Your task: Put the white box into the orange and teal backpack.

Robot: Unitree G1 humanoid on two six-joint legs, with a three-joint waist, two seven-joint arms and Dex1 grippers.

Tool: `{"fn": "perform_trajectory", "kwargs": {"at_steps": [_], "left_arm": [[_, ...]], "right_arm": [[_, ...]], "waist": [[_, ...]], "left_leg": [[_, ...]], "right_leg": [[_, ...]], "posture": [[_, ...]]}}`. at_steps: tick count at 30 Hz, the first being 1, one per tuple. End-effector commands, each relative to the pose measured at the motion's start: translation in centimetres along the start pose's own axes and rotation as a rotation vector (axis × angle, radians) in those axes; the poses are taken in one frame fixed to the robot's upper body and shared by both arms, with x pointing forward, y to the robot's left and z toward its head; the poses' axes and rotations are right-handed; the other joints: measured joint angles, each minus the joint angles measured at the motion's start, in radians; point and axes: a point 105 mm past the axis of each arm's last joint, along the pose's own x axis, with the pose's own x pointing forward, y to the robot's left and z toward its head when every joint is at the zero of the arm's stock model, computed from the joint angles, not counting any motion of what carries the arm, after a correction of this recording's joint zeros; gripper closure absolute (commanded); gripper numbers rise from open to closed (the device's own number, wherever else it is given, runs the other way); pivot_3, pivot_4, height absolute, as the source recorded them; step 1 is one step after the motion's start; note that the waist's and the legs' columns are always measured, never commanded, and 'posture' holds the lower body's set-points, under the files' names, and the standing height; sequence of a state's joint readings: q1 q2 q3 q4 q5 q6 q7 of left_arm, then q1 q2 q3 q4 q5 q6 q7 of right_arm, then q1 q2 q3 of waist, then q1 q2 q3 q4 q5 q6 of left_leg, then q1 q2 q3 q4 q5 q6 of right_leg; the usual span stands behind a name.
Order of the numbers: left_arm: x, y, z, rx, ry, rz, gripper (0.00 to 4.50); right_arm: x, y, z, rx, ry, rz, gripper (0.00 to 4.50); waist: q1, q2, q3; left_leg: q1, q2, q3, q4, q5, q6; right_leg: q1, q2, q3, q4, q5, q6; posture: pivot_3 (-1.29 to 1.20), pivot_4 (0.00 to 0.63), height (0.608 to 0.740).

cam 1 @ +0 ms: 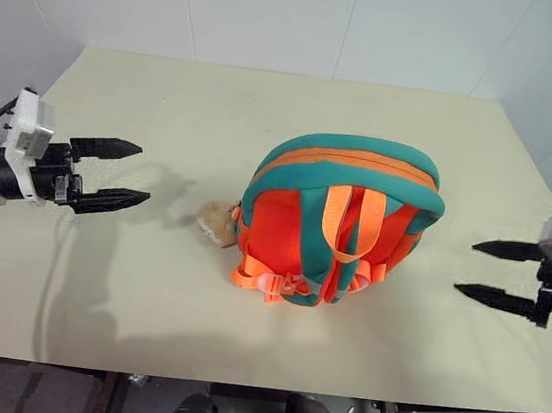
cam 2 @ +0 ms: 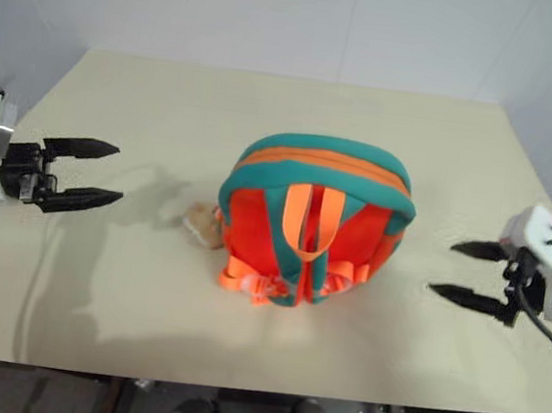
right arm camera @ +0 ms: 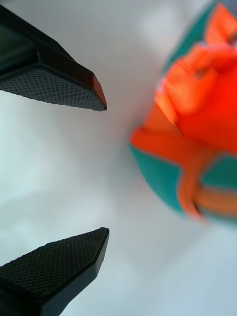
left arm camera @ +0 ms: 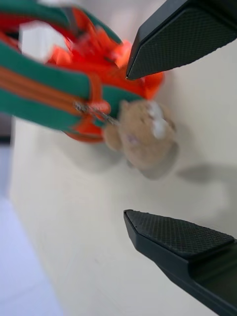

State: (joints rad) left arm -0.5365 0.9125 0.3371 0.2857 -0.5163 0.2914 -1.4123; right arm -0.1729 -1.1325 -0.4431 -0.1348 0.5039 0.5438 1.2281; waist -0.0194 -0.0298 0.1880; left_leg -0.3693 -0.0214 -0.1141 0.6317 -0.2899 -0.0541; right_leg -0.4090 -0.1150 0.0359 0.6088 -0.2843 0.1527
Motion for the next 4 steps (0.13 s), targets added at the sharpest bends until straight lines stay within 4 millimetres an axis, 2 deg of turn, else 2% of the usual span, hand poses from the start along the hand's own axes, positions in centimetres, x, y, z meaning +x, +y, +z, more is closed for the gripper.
{"fn": "perform_trajectory", "kwargs": {"at_steps": [1, 4], "left_arm": [[-0.84, -0.65, 0.8, 0.048, -0.05, -0.027, 0.02], [-1.36, -0.78, 1.28, 0.073, -0.059, -0.02, 0.02]], "right_arm": [[-0.21, -0.57, 1.14, -0.011, -0.1, -0.038, 0.0], [-0.2, -0.54, 1.44, -0.006, -0.12, -0.037, 0.0]], "waist": [[-0.005, 0.0, 0.0], [-0.006, 0.0, 0.0]], "left_leg": [[0.0, 0.0, 0.0, 0.0, 0.0, -0.001], [-0.001, 0.0, 0.0, 0.0, 0.001, -0.001]], "right_leg": [[0.0, 0.0, 0.0, 0.0, 0.0, 0.0], [0.0, 0.0, 0.0, 0.0, 0.0, 0.0]], "posture": [[0.0, 0.15, 0.74], [0.0, 0.15, 0.74]]}}
